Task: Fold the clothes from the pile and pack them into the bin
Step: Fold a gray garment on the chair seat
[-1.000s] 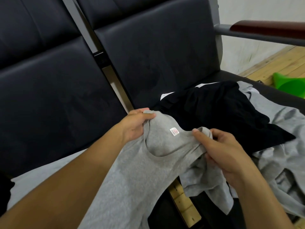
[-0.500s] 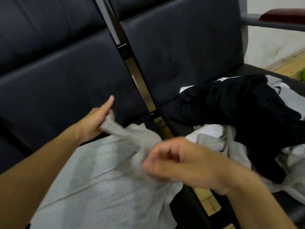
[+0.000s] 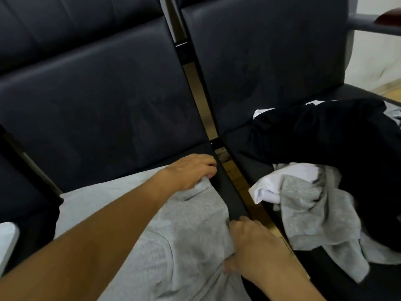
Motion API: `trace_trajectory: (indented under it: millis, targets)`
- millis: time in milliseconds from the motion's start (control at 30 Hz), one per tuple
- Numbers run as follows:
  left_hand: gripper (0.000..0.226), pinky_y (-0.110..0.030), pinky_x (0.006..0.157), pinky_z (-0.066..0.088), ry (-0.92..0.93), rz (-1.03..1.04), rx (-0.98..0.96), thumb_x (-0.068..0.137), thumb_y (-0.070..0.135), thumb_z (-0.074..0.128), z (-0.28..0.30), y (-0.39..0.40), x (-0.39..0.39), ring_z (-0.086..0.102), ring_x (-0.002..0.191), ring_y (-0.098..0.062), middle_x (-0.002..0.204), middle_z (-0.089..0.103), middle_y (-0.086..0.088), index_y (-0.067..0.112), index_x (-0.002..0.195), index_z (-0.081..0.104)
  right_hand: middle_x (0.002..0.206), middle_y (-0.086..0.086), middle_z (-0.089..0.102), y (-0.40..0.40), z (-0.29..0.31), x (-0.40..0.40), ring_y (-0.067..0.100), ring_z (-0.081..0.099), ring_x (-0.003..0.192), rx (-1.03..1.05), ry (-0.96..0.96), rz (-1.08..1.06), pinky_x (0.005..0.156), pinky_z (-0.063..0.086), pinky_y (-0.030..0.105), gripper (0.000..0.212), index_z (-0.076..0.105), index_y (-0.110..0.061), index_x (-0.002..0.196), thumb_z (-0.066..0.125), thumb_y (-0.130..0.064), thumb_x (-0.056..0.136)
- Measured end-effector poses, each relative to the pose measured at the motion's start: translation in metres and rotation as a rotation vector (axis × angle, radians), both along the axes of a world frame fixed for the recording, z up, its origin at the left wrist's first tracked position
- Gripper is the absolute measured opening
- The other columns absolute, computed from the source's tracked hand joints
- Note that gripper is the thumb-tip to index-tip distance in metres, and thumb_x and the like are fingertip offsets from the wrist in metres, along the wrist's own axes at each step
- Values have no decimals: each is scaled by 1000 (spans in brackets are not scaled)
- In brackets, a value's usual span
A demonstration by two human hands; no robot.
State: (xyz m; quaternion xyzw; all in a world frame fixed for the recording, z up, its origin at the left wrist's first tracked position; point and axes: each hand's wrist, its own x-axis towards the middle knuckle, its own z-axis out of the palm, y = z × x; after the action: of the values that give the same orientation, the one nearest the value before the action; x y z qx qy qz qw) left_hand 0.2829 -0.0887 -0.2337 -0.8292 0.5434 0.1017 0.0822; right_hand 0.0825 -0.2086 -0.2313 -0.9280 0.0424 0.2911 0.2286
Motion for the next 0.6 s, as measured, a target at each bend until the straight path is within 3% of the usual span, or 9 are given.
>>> trace_trajectory:
  millis: [33, 100, 200, 300, 400, 467, 533, 600]
  targets:
    - [23, -43, 90, 49, 53, 78, -2, 83, -1, 54, 1, -2, 2, 54, 102, -20, 109, 58, -1, 21, 90, 57, 134, 3, 46, -4, -2, -1, 23, 44, 127, 20, -3, 1, 100, 42, 32, 57, 46, -18, 132, 71, -40, 86]
    - [27, -42, 79, 53, 215, 276, -64, 87, 0, 46, 5, 5, 4, 55, 83, -14, 92, 57, 4, 24, 93, 57, 119, -2, 59, -16, -3, -3, 16, 57, 114, 218, -45, -82, 90, 49, 27, 34, 59, -24, 116, 67, -38, 87]
    - [34, -35, 83, 55, 300, 434, -234, 90, 0, 45, 23, 24, -1, 60, 89, -9, 98, 62, 7, 20, 105, 68, 91, -9, 73, -26, 0, -1, 3, 69, 87, 655, -144, -308, 76, 57, 23, 9, 70, -27, 94, 71, -28, 85]
    - [24, -35, 84, 57, 305, 538, -250, 88, 7, 56, 59, 62, -3, 65, 91, -6, 97, 69, 8, 23, 94, 73, 73, -9, 67, -31, 7, -1, 0, 66, 71, 828, -258, -364, 63, 51, 17, 11, 62, -19, 85, 72, -24, 88]
    - [22, -37, 75, 58, 204, 569, -260, 85, 10, 60, 108, 110, -13, 65, 80, -4, 84, 69, 12, 30, 83, 69, 86, 7, 70, -38, 23, -5, 17, 70, 85, 856, -273, -243, 74, 55, 35, 19, 60, -19, 88, 76, -27, 85]
    - [24, -36, 72, 56, 93, 586, -326, 82, 3, 59, 148, 144, -33, 64, 77, -4, 82, 68, 12, 25, 83, 68, 90, 1, 73, -40, 42, -9, 15, 71, 88, 747, -319, -136, 79, 56, 39, 16, 64, -21, 93, 77, -21, 85]
    - [24, -34, 71, 55, -23, 587, -383, 80, 3, 58, 184, 174, -57, 64, 79, -3, 80, 69, 12, 23, 82, 70, 89, -10, 74, -41, 65, -12, 3, 69, 85, 555, -445, -36, 79, 58, 36, 15, 69, -27, 97, 72, -16, 88]
    - [22, -30, 70, 54, -102, 612, -440, 82, 1, 60, 215, 204, -84, 64, 82, -2, 79, 71, 10, 20, 83, 72, 82, -18, 72, -39, 95, -16, -3, 67, 81, 410, -710, -59, 74, 56, 24, 33, 71, -39, 89, 64, -7, 89]
